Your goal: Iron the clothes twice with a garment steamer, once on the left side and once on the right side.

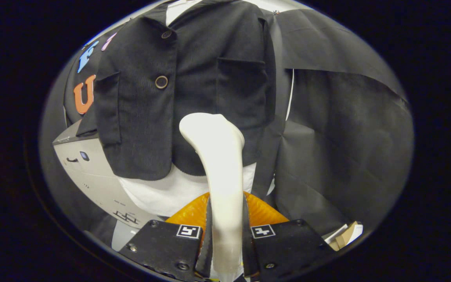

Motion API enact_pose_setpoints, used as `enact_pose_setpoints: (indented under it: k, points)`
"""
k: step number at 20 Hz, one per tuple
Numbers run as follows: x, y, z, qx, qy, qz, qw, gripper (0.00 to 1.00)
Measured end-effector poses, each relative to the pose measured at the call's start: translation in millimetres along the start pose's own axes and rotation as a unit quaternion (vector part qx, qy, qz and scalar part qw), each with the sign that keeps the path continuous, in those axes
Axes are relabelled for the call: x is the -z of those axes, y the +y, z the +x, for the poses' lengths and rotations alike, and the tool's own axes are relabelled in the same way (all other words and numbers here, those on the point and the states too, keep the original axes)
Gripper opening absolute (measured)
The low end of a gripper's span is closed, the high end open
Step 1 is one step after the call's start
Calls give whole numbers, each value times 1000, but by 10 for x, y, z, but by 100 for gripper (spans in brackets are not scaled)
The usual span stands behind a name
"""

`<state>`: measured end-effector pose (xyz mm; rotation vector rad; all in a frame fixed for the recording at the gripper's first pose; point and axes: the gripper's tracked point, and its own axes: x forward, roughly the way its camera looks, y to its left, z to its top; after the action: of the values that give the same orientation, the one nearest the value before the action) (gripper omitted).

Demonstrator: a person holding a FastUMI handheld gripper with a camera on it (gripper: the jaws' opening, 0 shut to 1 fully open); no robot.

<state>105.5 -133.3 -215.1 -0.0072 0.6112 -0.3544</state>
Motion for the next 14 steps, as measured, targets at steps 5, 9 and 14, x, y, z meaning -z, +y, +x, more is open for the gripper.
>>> enact_pose_setpoints:
  k: [5, 9, 14]
  points:
    - [339, 57, 28, 10, 34, 2, 999, 33]
    - [502, 112, -182, 12, 45, 4, 999, 33]
    - [571, 161, -621, 16, 42, 16, 999, 33]
